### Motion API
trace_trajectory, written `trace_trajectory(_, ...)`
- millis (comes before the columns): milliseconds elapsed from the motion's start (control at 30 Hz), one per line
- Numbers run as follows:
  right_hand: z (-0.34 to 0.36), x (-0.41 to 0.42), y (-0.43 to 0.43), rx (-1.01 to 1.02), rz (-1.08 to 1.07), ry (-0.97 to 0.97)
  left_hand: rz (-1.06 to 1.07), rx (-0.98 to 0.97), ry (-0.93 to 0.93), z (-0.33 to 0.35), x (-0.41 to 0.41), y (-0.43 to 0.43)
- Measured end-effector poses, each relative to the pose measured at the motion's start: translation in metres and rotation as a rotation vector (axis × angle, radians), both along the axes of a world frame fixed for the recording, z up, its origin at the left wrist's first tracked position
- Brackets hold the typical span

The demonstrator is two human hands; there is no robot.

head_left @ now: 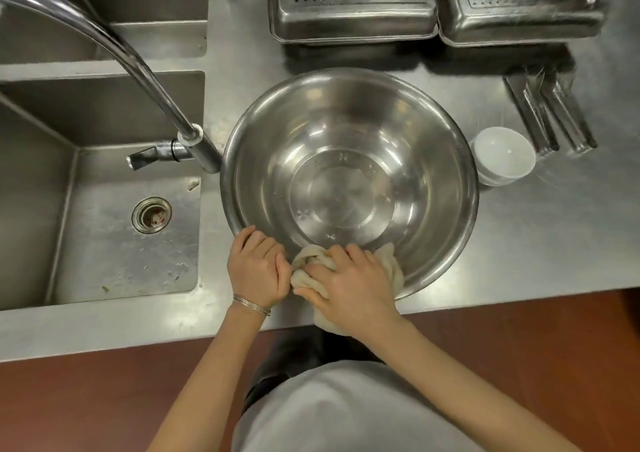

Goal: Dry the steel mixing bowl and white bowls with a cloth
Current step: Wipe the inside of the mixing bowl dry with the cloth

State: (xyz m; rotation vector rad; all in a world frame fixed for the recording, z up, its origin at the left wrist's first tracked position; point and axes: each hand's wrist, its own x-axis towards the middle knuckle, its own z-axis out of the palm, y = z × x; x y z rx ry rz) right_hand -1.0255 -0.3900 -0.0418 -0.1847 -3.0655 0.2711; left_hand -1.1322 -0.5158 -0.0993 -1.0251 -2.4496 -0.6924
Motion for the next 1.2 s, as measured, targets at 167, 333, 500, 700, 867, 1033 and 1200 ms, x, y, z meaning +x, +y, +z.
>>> trace_trajectory(167,0.012,0.043,0.07,0.206,0.071,0.04,-0.016,-0.008,-0.02,0.002,-0.002,-0.003)
trace_trajectory(333,0.025,0.054,0.138,0.141,0.086,-0.064,-0.147,-0.031,-0.047,0.005,-0.012,-0.007)
trace_trajectory(500,0.008,-0.033,0.121,-0.01,0.121,-0.008,-0.484,-0.249,-0.011,0.012,-0.024,-0.026)
trace_trajectory(700,-0.063,-0.069,0.082,0.125,0.21,-0.573,-0.557,-0.321,0.038,0.013,-0.029,-0.025)
trace_trajectory(867,-0.05,-0.035,0.117,-0.052,0.497,-0.689,-0.543,-0.305,0.027,0.013,-0.026,-0.027)
trace_trajectory(1033,-0.05,-0.038,0.12,0.019,0.346,-0.81,-0.551,-0.305,0.011,0.013,-0.022,-0.024)
trace_trajectory(1200,-0.045,-0.042,0.062,-0.27,0.295,-0.697,-0.563,-0.312,0.022,0.012,-0.022,-0.024)
